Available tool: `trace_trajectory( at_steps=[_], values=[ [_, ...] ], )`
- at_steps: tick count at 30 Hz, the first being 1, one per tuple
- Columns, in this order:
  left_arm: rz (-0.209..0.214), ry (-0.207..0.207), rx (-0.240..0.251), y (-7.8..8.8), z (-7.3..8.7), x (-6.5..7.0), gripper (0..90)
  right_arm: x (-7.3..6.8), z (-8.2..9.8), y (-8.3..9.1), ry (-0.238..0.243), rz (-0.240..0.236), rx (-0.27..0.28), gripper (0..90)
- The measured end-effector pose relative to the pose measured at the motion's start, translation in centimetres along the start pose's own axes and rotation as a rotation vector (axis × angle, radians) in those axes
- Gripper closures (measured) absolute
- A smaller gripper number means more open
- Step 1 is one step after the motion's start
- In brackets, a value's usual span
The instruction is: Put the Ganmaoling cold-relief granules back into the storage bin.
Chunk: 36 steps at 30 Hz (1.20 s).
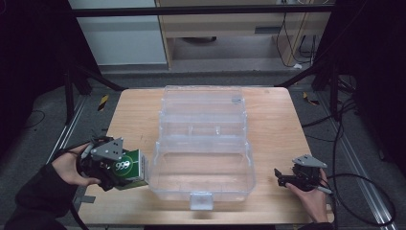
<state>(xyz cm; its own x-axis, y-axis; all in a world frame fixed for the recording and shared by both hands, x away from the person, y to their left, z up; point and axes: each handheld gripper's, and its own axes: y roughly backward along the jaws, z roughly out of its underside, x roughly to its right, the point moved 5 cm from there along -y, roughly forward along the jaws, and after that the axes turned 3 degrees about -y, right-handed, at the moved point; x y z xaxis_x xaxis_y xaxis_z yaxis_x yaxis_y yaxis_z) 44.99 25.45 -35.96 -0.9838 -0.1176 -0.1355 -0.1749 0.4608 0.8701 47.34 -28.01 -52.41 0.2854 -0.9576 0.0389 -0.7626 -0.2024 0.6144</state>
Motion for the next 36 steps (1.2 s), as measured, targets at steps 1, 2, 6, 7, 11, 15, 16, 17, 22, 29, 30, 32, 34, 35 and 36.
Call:
trace_trajectory(
  at_steps=[1, 2, 6, 7, 11, 15, 16, 17, 22, 29, 30, 32, 34, 35, 36],
  values=[
    [0.0, 0.0, 0.004, -0.1, -0.2, -0.1, 15.1, 0.0, 0.0, 0.0, 0.0, 0.0, 0.0, 1.3],
    [-0.001, -0.001, 0.008, -0.2, -0.6, -0.3, 15.1, 0.0, 0.0, 0.0, 0.001, 0.0, 0.0, 1.3],
    [0.001, -0.01, 0.013, -0.3, -1.4, -0.5, 15.1, 0.0, 0.0, 0.0, 0.002, 0.0, 0.0, 1.3],
    [0.001, -0.01, 0.013, -0.3, -1.4, -0.5, 15.1, 0.0, 0.0, 0.0, 0.002, 0.0, 0.0, 1.3],
    [-0.002, -0.024, 0.013, -0.5, -2.5, -0.7, 15.1, 0.0, 0.0, 0.0, 0.001, 0.0, 0.001, 1.3],
    [-0.003, -0.039, 0.011, -0.8, -3.1, -0.9, 15.1, 0.0, 0.0, 0.0, 0.001, 0.0, 0.001, 1.3],
    [-0.001, -0.042, 0.013, -1.0, -3.5, -1.0, 15.1, 0.0, 0.0, 0.0, 0.002, 0.0, 0.001, 1.3],
    [-0.001, -0.042, 0.013, -1.0, -3.5, -1.0, 15.2, 0.0, 0.0, 0.0, 0.002, 0.0, 0.001, 1.3],
    [0.006, -0.066, 0.007, -1.8, -4.5, -1.2, 15.1, 0.0, 0.0, 0.0, 0.002, -0.001, 0.001, 1.3],
    [0.016, -0.088, 0.013, -2.5, -5.8, -1.4, 15.2, -0.1, 0.0, 0.0, 0.002, -0.004, 0.001, 1.4],
    [0.018, -0.09, 0.015, -2.6, -6.0, -1.4, 15.2, 0.0, 0.0, 0.0, 0.002, -0.003, 0.001, 1.4],
    [0.023, -0.089, 0.021, -3.1, -6.5, -1.4, 15.2, 0.0, 0.0, 0.0, 0.002, -0.004, 0.003, 1.4],
    [0.026, -0.094, 0.019, -3.4, -6.8, -1.4, 15.2, 0.0, 0.0, 0.0, 0.003, -0.003, 0.002, 1.4],
    [0.027, -0.099, 0.014, -3.6, -6.9, -1.4, 15.2, 0.0, 0.0, 0.0, 0.002, -0.003, 0.002, 1.4],
    [0.031, -0.101, 0.011, -3.7, -7.0, -1.4, 15.2, 0.0, 0.0, 0.0, 0.002, -0.005, 0.004, 1.5]
  ],
)
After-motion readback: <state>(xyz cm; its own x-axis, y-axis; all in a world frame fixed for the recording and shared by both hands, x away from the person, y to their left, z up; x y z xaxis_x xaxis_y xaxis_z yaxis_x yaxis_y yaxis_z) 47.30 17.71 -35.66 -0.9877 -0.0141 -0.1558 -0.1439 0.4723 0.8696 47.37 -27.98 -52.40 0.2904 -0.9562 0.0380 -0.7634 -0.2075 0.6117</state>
